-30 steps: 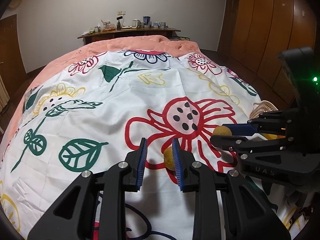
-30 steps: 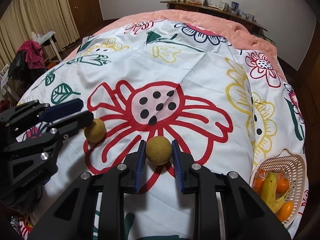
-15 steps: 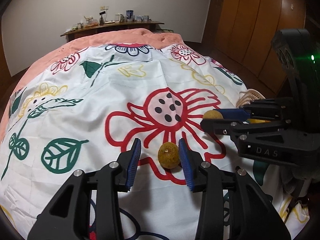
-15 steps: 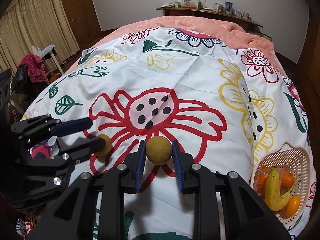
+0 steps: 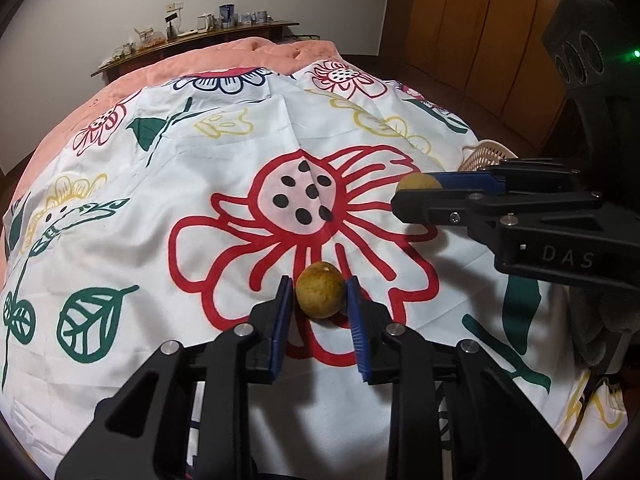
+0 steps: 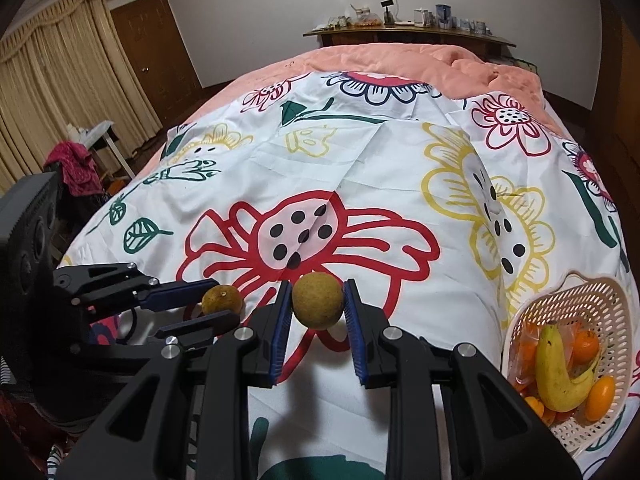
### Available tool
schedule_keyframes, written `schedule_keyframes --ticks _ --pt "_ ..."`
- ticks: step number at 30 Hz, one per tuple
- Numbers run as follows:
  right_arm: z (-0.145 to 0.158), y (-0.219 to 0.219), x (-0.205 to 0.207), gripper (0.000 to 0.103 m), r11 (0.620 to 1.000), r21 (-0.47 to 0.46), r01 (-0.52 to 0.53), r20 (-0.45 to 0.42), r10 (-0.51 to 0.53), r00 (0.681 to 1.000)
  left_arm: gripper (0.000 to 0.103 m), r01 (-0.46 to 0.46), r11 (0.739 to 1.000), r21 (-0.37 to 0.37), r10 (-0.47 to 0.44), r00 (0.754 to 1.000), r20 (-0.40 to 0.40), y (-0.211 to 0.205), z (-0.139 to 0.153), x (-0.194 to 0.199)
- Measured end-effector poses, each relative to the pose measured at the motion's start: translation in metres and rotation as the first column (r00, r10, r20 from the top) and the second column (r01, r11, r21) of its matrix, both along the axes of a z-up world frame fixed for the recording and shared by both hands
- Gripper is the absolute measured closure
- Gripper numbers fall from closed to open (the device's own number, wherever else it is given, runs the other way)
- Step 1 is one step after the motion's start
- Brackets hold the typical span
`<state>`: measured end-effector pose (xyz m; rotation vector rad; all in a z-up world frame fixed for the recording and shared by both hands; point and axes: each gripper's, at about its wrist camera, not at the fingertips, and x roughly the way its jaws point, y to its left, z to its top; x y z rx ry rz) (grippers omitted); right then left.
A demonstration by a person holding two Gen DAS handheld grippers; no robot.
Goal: Organize fruits
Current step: 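Carry the kiwi in the right tool into the basket and open it while the left tool holds its kiwi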
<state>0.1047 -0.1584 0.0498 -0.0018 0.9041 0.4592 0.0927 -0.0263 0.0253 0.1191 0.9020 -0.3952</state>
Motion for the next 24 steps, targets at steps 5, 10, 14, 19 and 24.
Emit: schedule_keyframes --ticks 5,10,14,19,24 --pt "0.003 -0.007 -0.004 0.077 1.0 0.026 0.01 0.01 -0.011 1.0 0.077 0.014 1.0 0.018 -0.014 1.0 -0.002 -0.003 0.001 0.003" --pt "0.008 -0.021 -0.011 0.077 0.998 0.056 0.034 0.023 -0.036 0.999 0.077 -0.013 1.0 0.025 0.012 1.0 0.025 -0.004 0.007 -0.002" --pt "0.015 -0.033 -0.017 0.077 0.995 0.085 0.058 0.039 -0.061 0.997 0.077 -0.029 0.999 0.036 0.027 0.998 0.06 -0.007 0.016 -0.006" --pt "0.025 -0.051 -0.023 0.077 0.99 0.111 0.091 0.066 -0.099 0.993 0.077 -0.03 0.998 0.057 0.024 0.995 0.101 -0.018 0.027 -0.011" --pt "0.03 -0.072 -0.029 0.077 0.983 0.122 0.134 0.081 -0.145 0.986 0.077 -0.037 0.997 0.072 0.029 0.994 0.109 -0.025 0.029 -0.011"
